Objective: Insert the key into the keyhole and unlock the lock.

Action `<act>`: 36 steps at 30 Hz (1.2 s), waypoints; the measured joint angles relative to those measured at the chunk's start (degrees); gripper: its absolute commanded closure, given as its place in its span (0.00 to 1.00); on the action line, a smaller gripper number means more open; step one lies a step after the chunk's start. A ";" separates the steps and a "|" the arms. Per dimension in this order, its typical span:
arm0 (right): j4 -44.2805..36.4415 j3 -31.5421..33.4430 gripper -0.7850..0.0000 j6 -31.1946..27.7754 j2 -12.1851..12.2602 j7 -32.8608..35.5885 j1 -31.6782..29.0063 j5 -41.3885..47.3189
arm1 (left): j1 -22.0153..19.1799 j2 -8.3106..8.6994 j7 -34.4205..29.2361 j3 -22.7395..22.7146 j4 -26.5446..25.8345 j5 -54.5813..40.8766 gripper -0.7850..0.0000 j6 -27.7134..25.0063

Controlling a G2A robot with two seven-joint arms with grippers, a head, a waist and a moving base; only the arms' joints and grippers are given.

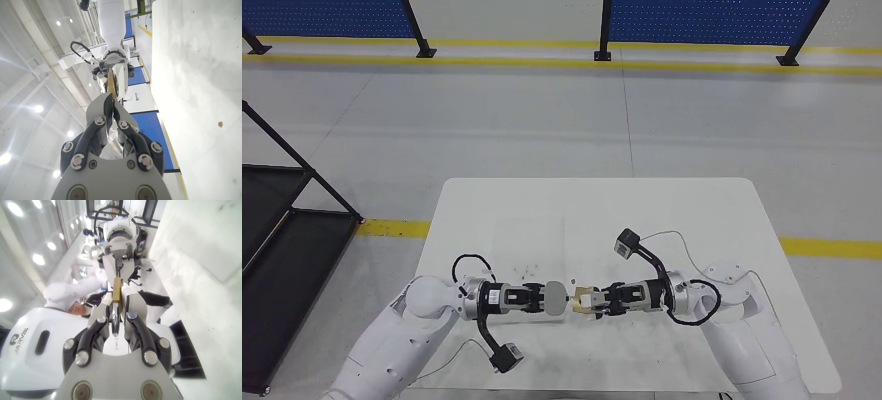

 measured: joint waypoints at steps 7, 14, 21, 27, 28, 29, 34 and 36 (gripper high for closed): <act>-0.46 -0.58 1.00 -0.29 0.51 -0.44 -0.09 0.36 | -0.95 -0.06 0.10 1.11 0.61 -0.31 1.00 -0.17; -0.73 -0.99 1.00 -0.46 1.00 -0.88 -0.05 0.75 | -1.83 -0.09 0.00 1.93 0.99 -0.45 1.00 -0.34; -0.82 -1.40 1.00 -0.41 1.47 -1.31 0.12 1.25 | -2.56 -0.16 -0.35 2.98 1.20 -0.35 0.78 -0.53; -0.73 -1.58 1.00 -0.54 1.82 -1.85 0.31 1.69 | -2.70 -0.11 -0.52 3.15 1.16 -0.52 0.00 -0.12; -0.67 -1.61 1.00 -0.62 1.89 -1.98 0.34 1.82 | -2.57 -0.07 -0.64 2.97 1.06 -0.82 0.00 0.18; -0.60 -1.63 1.00 -0.68 1.94 -2.09 0.36 1.94 | -2.42 -0.04 -0.74 2.78 0.96 -1.07 0.00 0.46; -0.36 -1.67 1.00 -1.14 2.25 -2.95 0.58 1.97 | -0.99 0.34 -0.51 1.32 -1.27 -2.43 0.00 0.73; -0.41 -1.67 1.00 -1.41 2.36 -3.42 0.59 1.64 | -0.27 0.53 -0.84 0.42 -2.10 -3.41 0.00 -0.08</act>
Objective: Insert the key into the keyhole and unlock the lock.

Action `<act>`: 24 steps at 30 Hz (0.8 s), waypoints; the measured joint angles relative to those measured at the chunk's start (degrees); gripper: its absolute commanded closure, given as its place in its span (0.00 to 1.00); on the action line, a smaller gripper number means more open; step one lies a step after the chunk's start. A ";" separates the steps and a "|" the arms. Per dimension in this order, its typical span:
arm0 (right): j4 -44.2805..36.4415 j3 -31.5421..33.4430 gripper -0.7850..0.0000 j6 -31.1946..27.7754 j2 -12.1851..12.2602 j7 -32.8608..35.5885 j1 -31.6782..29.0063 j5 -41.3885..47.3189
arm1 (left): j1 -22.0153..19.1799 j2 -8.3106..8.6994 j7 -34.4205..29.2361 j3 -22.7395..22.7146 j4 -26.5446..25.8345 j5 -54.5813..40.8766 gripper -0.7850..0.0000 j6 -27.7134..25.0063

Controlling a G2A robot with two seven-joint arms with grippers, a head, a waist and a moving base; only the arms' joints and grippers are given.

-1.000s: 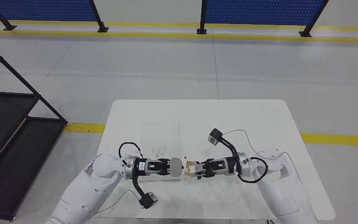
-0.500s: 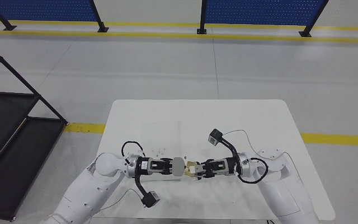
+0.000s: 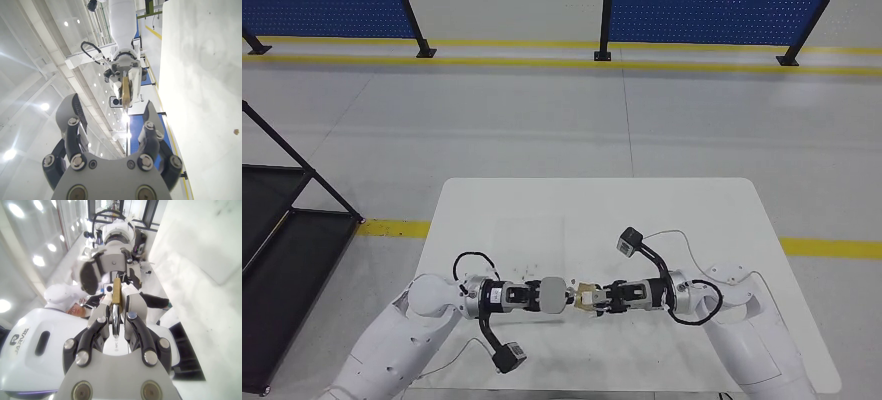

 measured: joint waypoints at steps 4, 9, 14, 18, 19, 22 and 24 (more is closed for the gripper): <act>-0.14 -0.01 1.00 -1.03 0.28 -1.41 -0.15 -1.23 | 1.92 0.48 -2.33 -2.22 -1.22 -4.31 0.00 -7.45; -0.27 0.22 1.00 -2.44 0.62 -2.97 -0.59 -2.30 | 0.84 0.61 4.22 -2.43 2.06 -23.02 0.00 -27.89; 0.54 0.24 1.00 -1.76 0.78 -3.33 -0.99 -0.89 | -1.98 0.66 7.03 -1.46 6.19 -32.07 0.00 -42.72; 0.52 0.24 1.00 -1.79 0.78 -3.33 -0.98 -0.94 | -1.89 0.65 6.93 -1.50 6.02 -31.24 0.00 -40.35; 0.52 0.24 1.00 -1.79 0.78 -3.33 -0.98 -0.94 | -1.89 0.65 6.93 -1.50 6.02 -31.25 0.00 -40.26; 0.52 0.24 1.00 -1.79 0.78 -3.32 -0.98 -0.94 | -1.89 0.65 6.93 -1.50 6.03 -31.28 0.00 -40.36; 0.52 0.24 1.00 -1.79 0.78 -3.32 -0.98 -0.94 | -1.88 0.65 6.93 -1.49 6.03 -31.29 0.00 -40.38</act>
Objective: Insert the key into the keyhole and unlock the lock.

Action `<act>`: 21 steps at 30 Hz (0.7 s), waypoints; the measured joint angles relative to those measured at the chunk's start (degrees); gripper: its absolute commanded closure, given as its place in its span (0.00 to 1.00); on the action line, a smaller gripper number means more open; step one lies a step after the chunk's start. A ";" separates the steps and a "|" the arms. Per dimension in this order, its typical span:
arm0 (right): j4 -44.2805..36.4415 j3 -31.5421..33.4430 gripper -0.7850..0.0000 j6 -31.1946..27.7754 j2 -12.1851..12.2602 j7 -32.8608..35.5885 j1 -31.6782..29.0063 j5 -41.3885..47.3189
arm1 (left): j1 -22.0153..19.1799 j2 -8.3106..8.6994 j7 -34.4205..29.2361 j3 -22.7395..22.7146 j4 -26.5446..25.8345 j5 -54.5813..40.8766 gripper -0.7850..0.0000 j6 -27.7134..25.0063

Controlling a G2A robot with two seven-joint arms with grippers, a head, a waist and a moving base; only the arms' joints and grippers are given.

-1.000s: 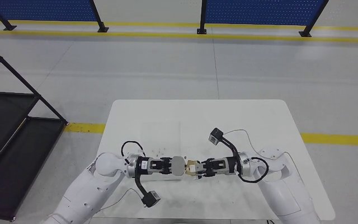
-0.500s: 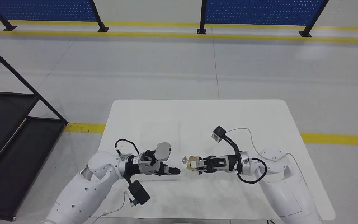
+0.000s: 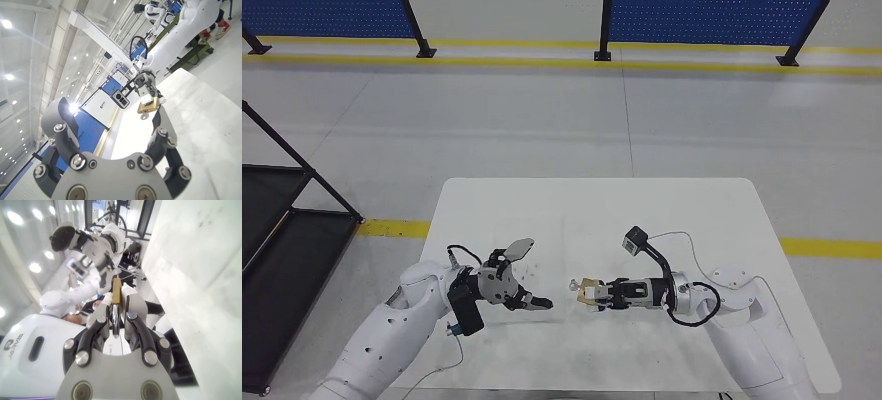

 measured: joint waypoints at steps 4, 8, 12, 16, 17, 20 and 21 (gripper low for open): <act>0.00 0.00 1.00 0.00 0.00 0.00 0.00 0.00 | -0.64 0.24 -0.45 -0.05 0.19 -7.79 0.00 -8.47; 0.00 0.00 1.00 0.00 0.00 0.00 0.00 0.00 | -1.97 1.50 -12.01 -1.24 0.24 -23.72 0.00 -28.10; 0.00 0.00 1.00 0.00 0.00 0.00 0.00 0.00 | -2.53 3.29 -32.22 2.16 2.69 -41.73 0.00 -37.67; 0.00 0.00 1.00 0.00 0.00 0.00 0.00 0.00 | -5.41 5.93 -52.45 9.45 2.89 -61.27 0.00 -37.34; 0.00 0.00 1.00 0.00 0.00 0.00 0.00 0.00 | -6.39 6.54 -57.27 10.90 3.02 -66.72 0.00 -37.34; 0.00 0.00 1.00 0.00 0.00 0.00 0.00 0.00 | -9.85 8.25 -73.14 14.70 3.71 -85.75 0.00 -37.34; 0.00 0.00 1.00 0.00 0.00 0.00 0.00 0.00 | -10.70 8.63 -77.43 15.53 3.73 -91.38 0.00 -37.34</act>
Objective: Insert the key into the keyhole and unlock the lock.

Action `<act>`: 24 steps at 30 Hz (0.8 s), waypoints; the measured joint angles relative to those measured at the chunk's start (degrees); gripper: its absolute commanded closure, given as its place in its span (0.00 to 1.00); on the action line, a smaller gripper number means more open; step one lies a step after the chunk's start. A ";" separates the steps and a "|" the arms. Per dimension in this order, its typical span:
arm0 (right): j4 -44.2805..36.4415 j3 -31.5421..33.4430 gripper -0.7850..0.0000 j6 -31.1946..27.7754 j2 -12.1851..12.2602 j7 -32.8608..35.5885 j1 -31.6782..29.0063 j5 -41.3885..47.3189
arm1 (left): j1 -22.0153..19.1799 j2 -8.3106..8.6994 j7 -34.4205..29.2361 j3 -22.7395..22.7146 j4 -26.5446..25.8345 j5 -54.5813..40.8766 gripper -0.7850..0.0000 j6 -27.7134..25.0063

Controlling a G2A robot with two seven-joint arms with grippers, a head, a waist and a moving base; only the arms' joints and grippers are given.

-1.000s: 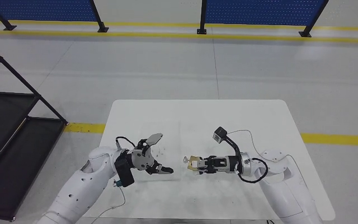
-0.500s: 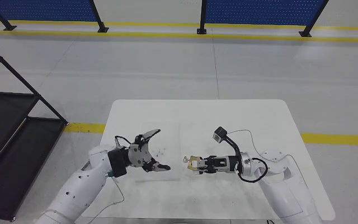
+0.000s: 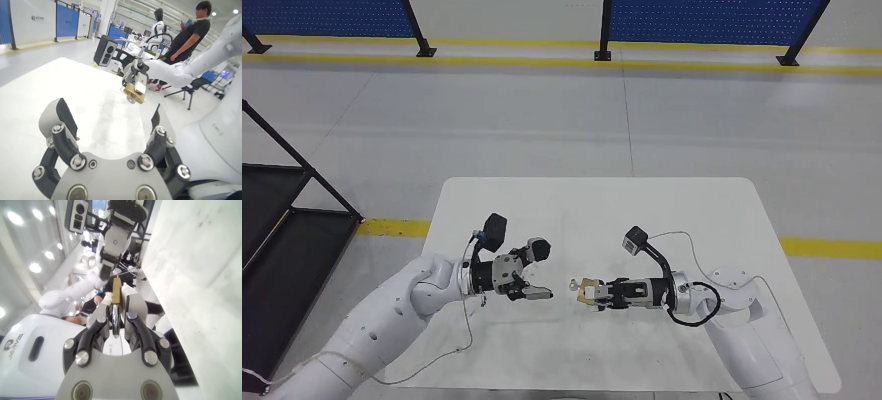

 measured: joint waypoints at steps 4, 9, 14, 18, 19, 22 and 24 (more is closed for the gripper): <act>0.00 0.00 1.00 0.00 0.00 0.00 0.00 0.00 | -1.26 0.56 -11.29 1.01 -0.48 -20.86 0.00 0.00; 0.00 0.00 1.00 0.00 0.00 0.00 0.00 0.00 | -1.19 0.53 -7.79 0.96 -0.45 -17.98 0.00 0.00; 0.00 0.00 1.00 0.00 0.00 0.00 0.00 0.00 | -1.20 0.53 -7.92 0.96 -0.45 -13.65 0.00 0.00; 0.00 0.00 1.00 0.00 0.00 0.00 0.00 0.00 | -1.20 0.53 -7.92 0.96 -0.45 -13.65 0.00 0.00; 0.00 0.00 1.00 0.00 0.00 0.00 0.00 0.00 | -1.20 0.53 -7.92 0.96 -0.45 -13.65 0.00 0.00; 0.00 0.00 1.00 0.00 0.00 0.00 0.00 0.00 | -1.20 0.53 -7.92 0.96 -0.45 -13.65 0.00 0.00; 0.00 0.00 1.00 0.00 0.00 0.00 0.00 0.00 | -1.20 0.53 -7.92 0.96 -0.45 -13.65 0.00 0.00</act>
